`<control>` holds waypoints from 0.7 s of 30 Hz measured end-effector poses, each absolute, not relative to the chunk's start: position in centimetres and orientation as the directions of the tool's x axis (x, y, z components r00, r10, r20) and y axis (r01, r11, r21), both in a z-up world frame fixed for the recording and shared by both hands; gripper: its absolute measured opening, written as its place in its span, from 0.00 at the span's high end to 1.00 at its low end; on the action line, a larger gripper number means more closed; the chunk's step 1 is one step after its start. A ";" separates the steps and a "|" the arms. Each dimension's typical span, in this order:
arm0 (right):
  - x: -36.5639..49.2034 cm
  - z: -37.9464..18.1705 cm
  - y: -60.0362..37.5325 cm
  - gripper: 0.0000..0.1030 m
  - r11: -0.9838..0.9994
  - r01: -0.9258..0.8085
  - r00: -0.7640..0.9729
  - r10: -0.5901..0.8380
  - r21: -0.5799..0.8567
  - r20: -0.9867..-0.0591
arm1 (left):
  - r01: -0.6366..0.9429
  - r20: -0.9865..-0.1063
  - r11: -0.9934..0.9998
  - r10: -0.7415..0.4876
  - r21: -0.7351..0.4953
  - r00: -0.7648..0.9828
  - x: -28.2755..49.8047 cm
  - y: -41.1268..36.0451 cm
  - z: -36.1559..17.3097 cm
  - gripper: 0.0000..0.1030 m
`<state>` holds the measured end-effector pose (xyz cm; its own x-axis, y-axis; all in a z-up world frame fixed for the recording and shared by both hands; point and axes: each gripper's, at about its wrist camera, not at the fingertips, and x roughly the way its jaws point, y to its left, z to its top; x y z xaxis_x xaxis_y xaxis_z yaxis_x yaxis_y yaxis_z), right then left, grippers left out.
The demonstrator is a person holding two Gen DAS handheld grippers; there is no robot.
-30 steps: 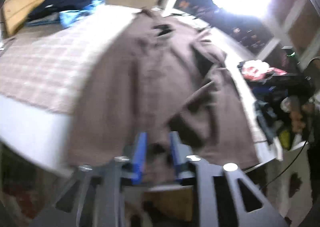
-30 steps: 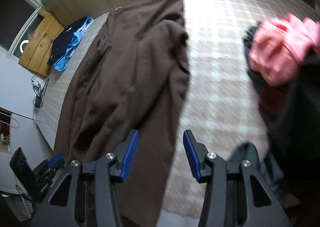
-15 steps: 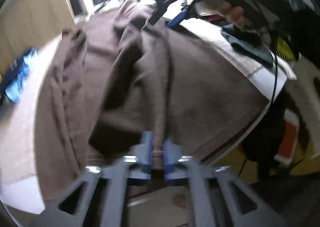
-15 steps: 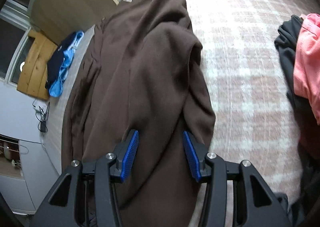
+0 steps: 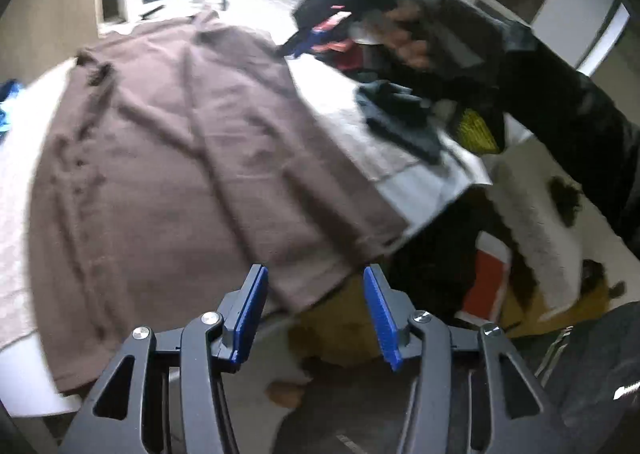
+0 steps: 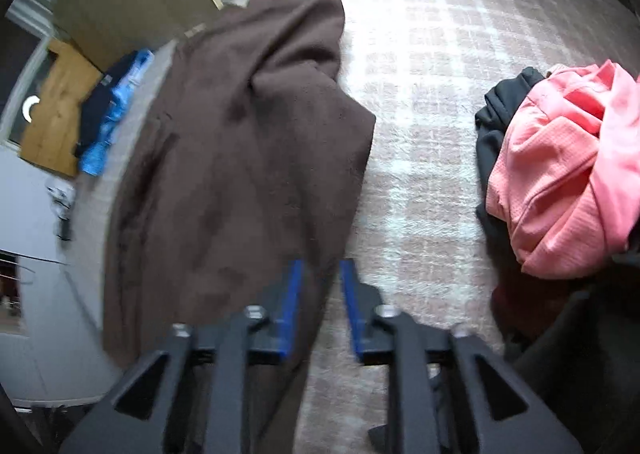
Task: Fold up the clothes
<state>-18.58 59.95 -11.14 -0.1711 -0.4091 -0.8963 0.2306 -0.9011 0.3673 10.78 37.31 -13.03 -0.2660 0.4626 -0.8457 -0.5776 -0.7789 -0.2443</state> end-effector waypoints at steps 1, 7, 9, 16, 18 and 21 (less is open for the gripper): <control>-18.5 -10.8 60.0 0.63 -0.901 0.234 -0.184 -0.410 0.366 -0.893 | -0.557 -0.843 -0.790 0.464 -0.255 -0.272 10.3 36.6 -13.0 0.54; -17.9 -9.6 59.0 0.63 -0.920 0.283 -0.221 -0.338 0.272 -0.915 | -0.438 -0.836 -0.816 0.505 -0.379 -0.218 8.2 34.9 -15.9 0.54; -17.6 -9.3 58.5 0.63 -0.917 0.314 -0.222 -0.322 0.246 -0.920 | -0.439 -0.836 -0.803 0.518 -0.403 -0.180 7.9 36.1 -16.9 0.54; -15.7 -10.8 58.0 0.63 -0.907 0.351 -0.161 -0.306 0.235 -0.938 | -0.523 -0.871 -0.802 0.447 -0.289 -0.205 7.9 39.5 -18.1 0.96; -13.5 -11.1 58.5 0.63 -0.884 0.354 -0.133 -0.372 0.307 -0.919 | -0.484 -0.863 -0.807 0.471 -0.338 -0.182 7.4 38.8 -18.1 0.98; -9.1 -11.5 58.8 0.63 -0.845 0.377 -0.108 -0.447 0.379 -0.888 | -0.486 -0.857 -0.805 0.478 -0.340 -0.193 7.3 38.4 -17.4 0.98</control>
<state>-9.14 58.78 -11.47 -0.1079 -0.4469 -0.8880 0.3772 -0.8449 0.3794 7.31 38.42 -17.40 -0.1932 0.4778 -0.8569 -0.4859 -0.8054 -0.3395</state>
